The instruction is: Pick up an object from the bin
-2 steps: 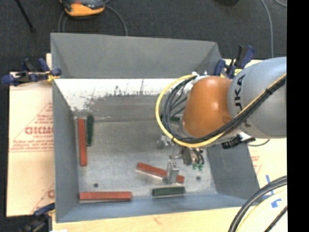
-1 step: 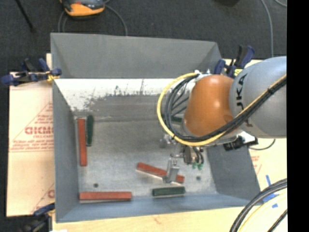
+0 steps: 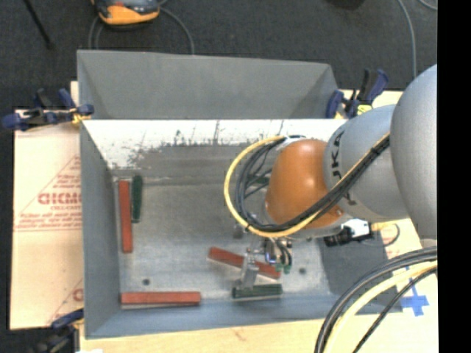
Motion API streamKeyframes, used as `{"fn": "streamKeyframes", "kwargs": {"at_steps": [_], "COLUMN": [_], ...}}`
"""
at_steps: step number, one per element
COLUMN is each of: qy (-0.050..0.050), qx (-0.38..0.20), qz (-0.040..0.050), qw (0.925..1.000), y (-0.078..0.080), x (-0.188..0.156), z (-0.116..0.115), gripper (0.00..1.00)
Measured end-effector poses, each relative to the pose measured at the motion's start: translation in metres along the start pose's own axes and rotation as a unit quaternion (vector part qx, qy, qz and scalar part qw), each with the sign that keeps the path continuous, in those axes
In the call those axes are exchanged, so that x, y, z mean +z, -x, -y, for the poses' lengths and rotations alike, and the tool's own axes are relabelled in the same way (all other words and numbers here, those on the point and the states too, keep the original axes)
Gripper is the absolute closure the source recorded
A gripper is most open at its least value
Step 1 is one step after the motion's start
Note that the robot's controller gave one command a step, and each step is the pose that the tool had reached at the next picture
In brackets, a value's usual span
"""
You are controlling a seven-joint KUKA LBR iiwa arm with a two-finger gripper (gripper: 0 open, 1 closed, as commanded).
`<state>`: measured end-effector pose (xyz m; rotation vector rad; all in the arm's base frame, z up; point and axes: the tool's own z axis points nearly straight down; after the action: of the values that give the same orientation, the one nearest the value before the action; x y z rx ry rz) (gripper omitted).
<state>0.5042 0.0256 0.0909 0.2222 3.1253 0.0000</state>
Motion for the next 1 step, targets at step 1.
{"fn": "streamKeyframes", "kwargs": {"at_steps": [1], "qy": [0.0], "qx": [0.008], "qz": [-0.0017], "qw": [1.0], "y": [-0.011], "x": [0.0202], "z": [-0.0025], "gripper": [1.0]}}
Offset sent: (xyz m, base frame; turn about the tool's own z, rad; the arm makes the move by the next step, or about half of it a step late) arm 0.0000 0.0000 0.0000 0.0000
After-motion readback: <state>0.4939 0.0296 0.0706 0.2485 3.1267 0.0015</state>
